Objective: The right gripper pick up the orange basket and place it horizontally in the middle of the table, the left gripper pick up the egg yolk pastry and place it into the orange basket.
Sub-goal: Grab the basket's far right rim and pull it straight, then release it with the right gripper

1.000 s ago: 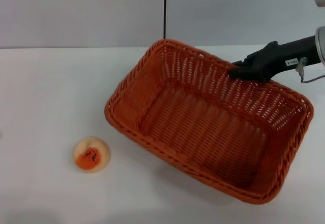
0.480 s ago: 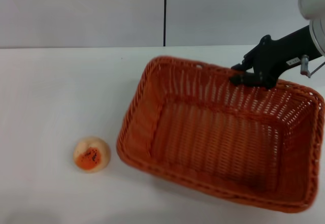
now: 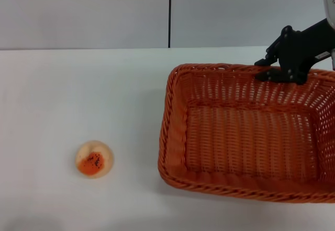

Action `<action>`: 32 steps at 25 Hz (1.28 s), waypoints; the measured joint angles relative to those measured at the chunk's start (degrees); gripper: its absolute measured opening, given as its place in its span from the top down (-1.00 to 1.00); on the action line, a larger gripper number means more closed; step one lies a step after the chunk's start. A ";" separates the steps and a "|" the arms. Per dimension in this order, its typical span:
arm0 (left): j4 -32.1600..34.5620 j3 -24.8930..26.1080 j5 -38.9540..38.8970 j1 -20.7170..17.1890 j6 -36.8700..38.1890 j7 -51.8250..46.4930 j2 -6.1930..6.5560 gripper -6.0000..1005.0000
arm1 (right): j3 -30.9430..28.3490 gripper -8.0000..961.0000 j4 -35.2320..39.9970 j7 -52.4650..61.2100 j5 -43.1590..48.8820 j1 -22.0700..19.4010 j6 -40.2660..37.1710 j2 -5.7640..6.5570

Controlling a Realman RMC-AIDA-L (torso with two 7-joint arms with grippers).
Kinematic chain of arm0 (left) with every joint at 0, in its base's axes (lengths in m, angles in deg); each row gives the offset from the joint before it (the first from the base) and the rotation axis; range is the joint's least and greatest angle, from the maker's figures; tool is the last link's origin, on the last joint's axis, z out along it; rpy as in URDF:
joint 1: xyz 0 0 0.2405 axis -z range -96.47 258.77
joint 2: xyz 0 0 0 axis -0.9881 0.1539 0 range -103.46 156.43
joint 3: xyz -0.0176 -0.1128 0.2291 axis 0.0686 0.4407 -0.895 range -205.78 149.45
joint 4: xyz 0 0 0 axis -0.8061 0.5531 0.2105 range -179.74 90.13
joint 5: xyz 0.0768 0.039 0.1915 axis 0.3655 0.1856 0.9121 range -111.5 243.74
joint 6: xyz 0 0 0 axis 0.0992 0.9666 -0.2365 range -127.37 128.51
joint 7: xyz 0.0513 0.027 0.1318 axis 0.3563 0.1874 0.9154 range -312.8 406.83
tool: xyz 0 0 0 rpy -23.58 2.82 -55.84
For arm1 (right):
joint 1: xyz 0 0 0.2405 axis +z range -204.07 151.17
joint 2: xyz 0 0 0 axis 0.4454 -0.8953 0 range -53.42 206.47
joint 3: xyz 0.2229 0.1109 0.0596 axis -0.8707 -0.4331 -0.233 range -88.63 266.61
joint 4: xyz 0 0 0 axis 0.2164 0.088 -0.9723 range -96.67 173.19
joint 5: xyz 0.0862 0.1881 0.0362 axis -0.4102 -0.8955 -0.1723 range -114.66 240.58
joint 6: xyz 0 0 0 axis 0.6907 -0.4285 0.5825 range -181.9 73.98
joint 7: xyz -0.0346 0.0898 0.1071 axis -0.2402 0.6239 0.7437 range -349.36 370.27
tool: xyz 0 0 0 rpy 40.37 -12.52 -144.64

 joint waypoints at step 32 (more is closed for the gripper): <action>-0.37 -1.72 0.31 1.00 -0.97 0.15 0.18 -0.61 | 5.87 0.39 -9.84 -4.48 -9.28 1.04 -7.31 -3.66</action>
